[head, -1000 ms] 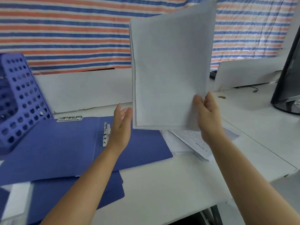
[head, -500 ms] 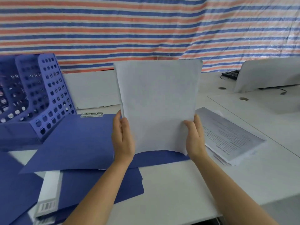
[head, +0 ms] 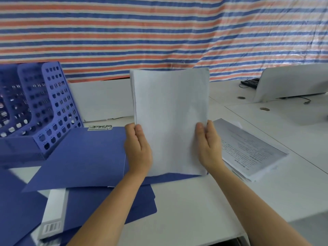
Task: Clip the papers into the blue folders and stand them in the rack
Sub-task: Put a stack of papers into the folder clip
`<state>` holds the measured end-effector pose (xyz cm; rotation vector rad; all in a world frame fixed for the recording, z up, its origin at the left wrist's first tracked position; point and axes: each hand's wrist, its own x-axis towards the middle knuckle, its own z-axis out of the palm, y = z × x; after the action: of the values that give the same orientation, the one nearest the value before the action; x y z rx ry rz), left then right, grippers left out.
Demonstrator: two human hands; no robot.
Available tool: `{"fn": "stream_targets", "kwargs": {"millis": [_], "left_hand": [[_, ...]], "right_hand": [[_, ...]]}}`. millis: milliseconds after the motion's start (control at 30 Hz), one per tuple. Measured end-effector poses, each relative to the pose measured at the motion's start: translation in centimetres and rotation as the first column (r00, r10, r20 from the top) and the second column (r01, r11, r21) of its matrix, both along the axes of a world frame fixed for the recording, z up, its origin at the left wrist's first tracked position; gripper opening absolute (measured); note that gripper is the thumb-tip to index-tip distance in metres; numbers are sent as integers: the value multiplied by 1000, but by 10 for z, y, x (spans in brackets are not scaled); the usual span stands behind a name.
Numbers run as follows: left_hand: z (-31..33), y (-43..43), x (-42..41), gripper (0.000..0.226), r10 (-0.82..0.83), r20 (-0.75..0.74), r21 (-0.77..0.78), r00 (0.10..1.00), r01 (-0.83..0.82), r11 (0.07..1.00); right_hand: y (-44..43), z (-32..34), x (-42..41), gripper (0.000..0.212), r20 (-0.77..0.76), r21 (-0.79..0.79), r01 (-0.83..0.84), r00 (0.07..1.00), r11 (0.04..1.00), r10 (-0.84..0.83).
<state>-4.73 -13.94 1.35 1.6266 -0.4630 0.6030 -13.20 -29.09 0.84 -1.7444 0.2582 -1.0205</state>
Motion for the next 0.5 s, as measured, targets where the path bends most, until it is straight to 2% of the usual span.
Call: {"fn": "stream_targets", "kwargs": {"millis": [67, 167, 233, 333, 400, 433, 500], "left_hand": [[4, 4, 4, 22, -25, -43, 8, 999, 25, 1000], [10, 12, 13, 25, -56, -76, 63, 995, 61, 996], [7, 17, 20, 28, -92, -91, 169, 992, 106, 980], [-3, 25, 41, 34, -124, -194, 354, 973, 188, 916], [-12, 36, 60, 30, 1, -135, 554, 991, 74, 829], [-17, 43, 69, 29, 57, -90, 661, 994, 17, 750], [-29, 55, 83, 34, 84, -127, 836, 988, 61, 546]], "right_hand": [[-6, 5, 1, 30, -39, -26, 5, 999, 1000, -6], [-26, 15, 3, 27, -140, 72, -42, 989, 997, 51], [-34, 17, 5, 26, -258, 126, -80, 960, 989, 111], [-45, 12, 9, 28, -415, 72, -16, 909, 997, 44], [-53, 5, 11, 26, -511, 91, 28, 859, 995, 22], [-58, 1, 11, 25, -547, 105, 51, 837, 993, 15], [-66, -6, 12, 24, -605, 106, 96, 796, 990, -13]]}}
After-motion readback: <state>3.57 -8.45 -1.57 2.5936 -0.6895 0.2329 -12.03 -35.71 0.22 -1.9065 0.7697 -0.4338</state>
